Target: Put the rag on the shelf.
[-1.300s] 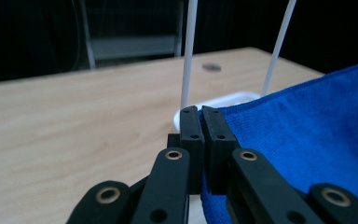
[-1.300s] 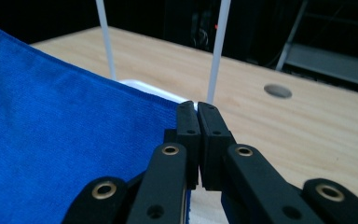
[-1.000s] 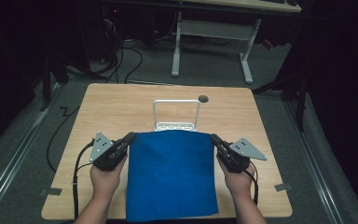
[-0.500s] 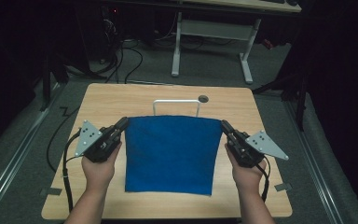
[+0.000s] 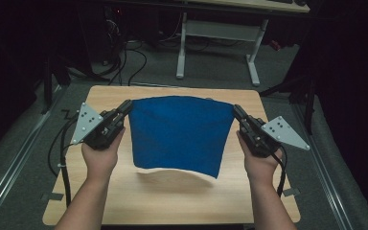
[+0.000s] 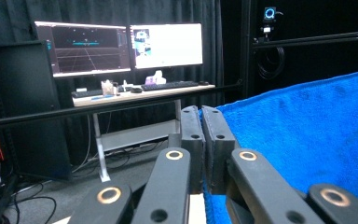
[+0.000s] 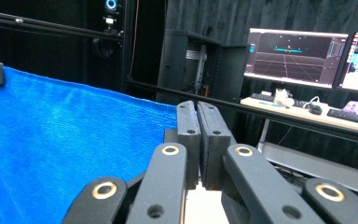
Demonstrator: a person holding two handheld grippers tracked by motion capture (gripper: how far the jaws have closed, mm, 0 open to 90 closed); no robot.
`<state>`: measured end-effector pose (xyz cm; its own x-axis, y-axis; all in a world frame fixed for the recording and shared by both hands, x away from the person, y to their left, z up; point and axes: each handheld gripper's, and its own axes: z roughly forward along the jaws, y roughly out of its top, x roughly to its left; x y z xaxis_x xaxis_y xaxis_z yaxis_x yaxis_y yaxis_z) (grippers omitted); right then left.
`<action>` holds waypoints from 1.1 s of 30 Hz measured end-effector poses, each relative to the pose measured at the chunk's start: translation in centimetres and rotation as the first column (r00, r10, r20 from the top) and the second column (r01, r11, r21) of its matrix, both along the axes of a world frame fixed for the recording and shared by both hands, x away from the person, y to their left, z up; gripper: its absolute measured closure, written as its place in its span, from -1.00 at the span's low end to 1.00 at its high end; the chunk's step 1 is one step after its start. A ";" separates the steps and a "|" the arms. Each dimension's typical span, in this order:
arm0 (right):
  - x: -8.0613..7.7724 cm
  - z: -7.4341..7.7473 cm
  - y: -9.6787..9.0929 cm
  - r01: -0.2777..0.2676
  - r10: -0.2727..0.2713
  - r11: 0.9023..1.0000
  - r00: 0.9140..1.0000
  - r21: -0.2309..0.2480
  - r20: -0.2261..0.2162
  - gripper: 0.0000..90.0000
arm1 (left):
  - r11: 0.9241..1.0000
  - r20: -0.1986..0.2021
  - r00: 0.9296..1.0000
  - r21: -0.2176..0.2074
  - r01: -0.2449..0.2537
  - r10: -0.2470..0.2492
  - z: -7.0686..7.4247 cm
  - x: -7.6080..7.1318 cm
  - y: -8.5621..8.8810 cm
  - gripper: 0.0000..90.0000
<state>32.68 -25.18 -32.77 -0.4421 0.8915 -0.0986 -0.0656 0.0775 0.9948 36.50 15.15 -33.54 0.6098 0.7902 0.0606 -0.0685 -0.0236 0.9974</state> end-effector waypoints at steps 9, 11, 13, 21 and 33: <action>2.2 0.6 -1.2 0.020 -0.019 1.000 0.999 0.016 -0.050 0.99 | 0.997 0.002 0.999 0.068 -0.036 0.036 0.9 2.6 -0.5 0.97; 3.2 0.7 -1.3 0.039 -0.038 0.999 0.998 0.016 -0.057 0.99 | 0.995 0.004 0.999 0.091 -0.049 0.049 1.0 3.4 -1.0 0.97; 3.6 0.8 -1.4 0.045 -0.044 0.999 0.997 0.015 -0.063 0.99 | 0.992 -0.009 0.998 0.111 -0.056 0.057 1.1 4.4 -1.4 0.97; 7.7 1.2 -1.6 0.092 -0.090 0.996 0.991 0.010 -0.099 0.99 | 0.983 -0.039 0.995 0.162 -0.088 0.096 0.9 8.0 -2.5 0.97; 12.8 0.9 -1.6 0.133 -0.132 0.991 0.981 0.002 -0.142 0.99 | 0.964 -0.081 0.988 0.240 -0.111 0.134 0.6 13.1 -3.4 0.97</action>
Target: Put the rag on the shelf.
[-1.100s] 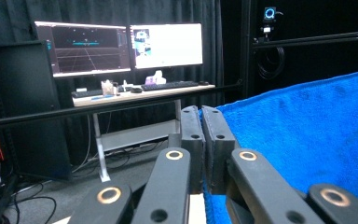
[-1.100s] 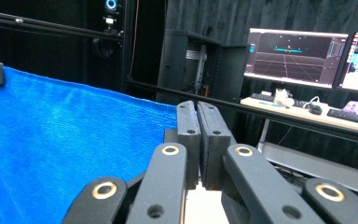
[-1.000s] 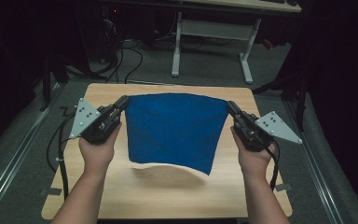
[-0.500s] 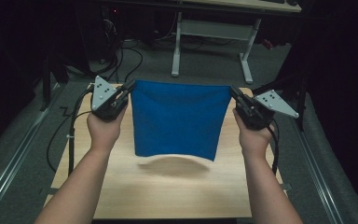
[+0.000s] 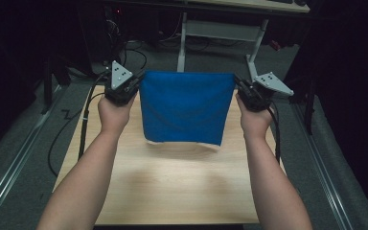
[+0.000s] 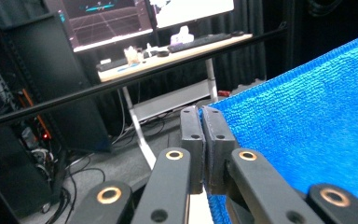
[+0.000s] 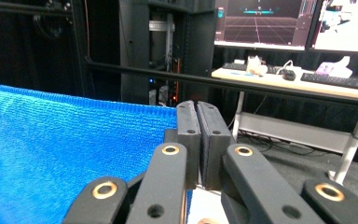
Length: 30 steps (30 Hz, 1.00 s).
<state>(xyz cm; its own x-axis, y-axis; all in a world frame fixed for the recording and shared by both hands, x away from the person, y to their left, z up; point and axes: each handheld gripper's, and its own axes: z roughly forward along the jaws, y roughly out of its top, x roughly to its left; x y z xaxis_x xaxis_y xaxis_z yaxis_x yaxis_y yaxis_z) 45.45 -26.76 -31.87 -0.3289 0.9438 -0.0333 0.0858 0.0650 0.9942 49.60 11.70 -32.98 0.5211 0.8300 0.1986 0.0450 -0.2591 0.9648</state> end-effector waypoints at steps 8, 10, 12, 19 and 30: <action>3.9 -2.2 0.5 0.016 -0.020 0.999 0.996 -0.046 -0.086 0.99 | 0.999 -0.113 0.993 0.021 -0.024 0.027 -2.6 2.9 -0.3 0.97; 4.7 -3.0 0.5 0.016 -0.025 0.997 0.993 -0.074 -0.118 0.99 | 0.999 -0.153 0.988 0.017 -0.029 0.031 -3.5 3.4 -0.4 0.97; 5.2 -3.9 0.6 0.016 -0.030 0.996 0.988 -0.092 -0.150 0.99 | 0.999 -0.186 0.982 0.026 -0.025 0.029 -4.6 3.6 -0.5 0.97; 5.6 -7.7 0.5 -0.003 -0.025 0.994 0.968 -0.107 -0.251 0.98 | 0.999 -0.283 0.959 0.035 0.013 -0.003 -8.4 3.5 -0.2 0.97; 4.6 -12.2 0.8 -0.050 0.025 0.997 0.941 -0.064 -0.339 0.98 | 0.998 -0.359 0.932 0.002 0.056 -0.051 -12.4 2.3 0.0 0.96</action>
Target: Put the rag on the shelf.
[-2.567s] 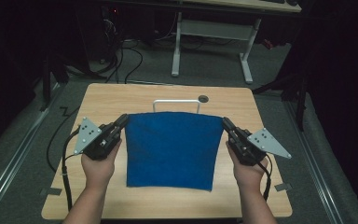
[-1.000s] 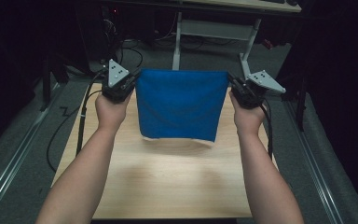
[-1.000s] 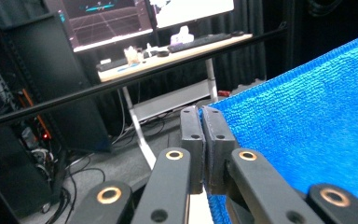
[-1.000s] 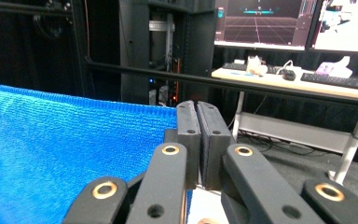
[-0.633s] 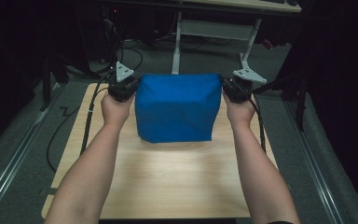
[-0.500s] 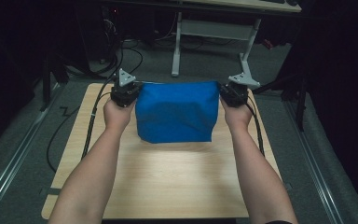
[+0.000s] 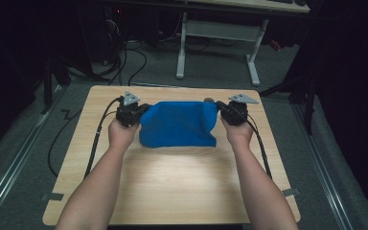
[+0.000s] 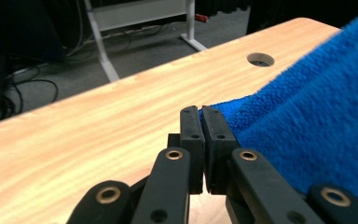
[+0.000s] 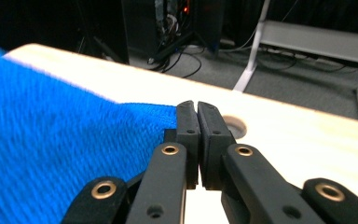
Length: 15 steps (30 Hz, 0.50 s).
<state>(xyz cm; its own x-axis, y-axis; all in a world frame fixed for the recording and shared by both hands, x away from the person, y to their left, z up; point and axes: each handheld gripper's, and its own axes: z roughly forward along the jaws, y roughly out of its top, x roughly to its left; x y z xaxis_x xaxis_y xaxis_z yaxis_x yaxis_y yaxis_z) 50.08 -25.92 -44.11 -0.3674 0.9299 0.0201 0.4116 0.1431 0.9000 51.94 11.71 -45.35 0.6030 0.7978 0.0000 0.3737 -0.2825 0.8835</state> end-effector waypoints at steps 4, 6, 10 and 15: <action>-0.2 -1.0 0.6 -0.019 0.018 1.000 1.000 -0.016 -0.020 0.98 | 1.000 -0.006 1.000 -0.002 0.015 -0.015 -0.6 -0.3 -0.2 0.96; -0.3 -1.3 1.1 -0.028 0.027 0.999 0.999 -0.026 -0.025 0.98 | 1.000 -0.014 1.000 -0.010 0.020 -0.020 -1.0 -0.4 -0.2 0.96; -0.4 -1.7 1.7 -0.037 0.036 0.999 0.999 -0.033 -0.034 0.98 | 0.999 -0.030 0.999 -0.017 0.027 -0.027 -1.8 -0.6 -0.1 0.96; -0.4 -2.5 1.9 -0.039 0.037 0.999 0.998 -0.030 -0.045 0.98 | 0.999 -0.053 0.998 -0.022 0.035 -0.036 -3.0 -0.9 -0.1 0.96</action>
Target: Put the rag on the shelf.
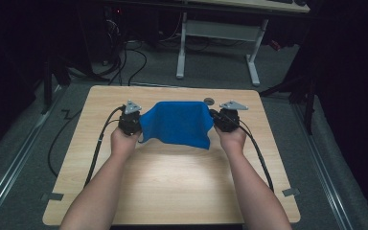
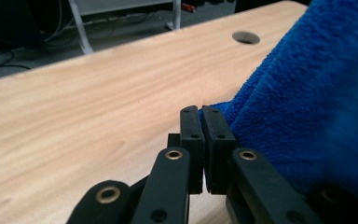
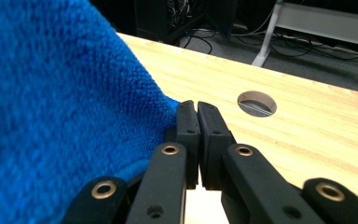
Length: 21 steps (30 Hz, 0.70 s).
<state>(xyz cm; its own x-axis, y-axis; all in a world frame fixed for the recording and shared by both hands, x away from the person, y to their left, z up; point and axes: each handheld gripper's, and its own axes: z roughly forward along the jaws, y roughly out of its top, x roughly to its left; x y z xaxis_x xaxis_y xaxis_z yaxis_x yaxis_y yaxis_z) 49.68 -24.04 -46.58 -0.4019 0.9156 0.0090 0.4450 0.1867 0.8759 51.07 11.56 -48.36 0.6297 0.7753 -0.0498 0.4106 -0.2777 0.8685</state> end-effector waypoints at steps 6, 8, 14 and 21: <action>-0.1 -1.1 -0.3 0.013 -0.013 1.000 0.999 0.004 -0.034 0.98 | 1.000 -0.017 1.000 0.002 0.005 -0.005 -0.9 -0.3 -0.1 0.96; 0.0 -1.2 -0.2 0.011 -0.011 1.000 0.999 0.002 -0.037 0.98 | 1.000 -0.022 1.000 0.003 0.012 -0.012 -1.2 -0.5 -0.1 0.96; 0.2 -1.7 0.1 0.007 -0.007 1.000 0.999 0.004 -0.047 0.98 | 1.000 -0.030 0.999 0.006 0.014 -0.014 -1.7 -0.8 0.0 0.96; 0.4 -2.7 0.4 0.008 -0.008 1.000 0.996 0.007 -0.084 0.97 | 1.000 -0.041 0.999 0.005 0.009 -0.009 -2.2 -1.0 0.4 0.96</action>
<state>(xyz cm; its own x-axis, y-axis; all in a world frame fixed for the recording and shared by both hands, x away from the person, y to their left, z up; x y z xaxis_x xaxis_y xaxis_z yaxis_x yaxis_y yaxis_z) 50.07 -23.67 -49.33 -0.3921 0.9186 0.0493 0.5184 0.1763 0.8368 50.07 11.95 -50.61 0.6342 0.7698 -0.0717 0.4431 -0.2859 0.8497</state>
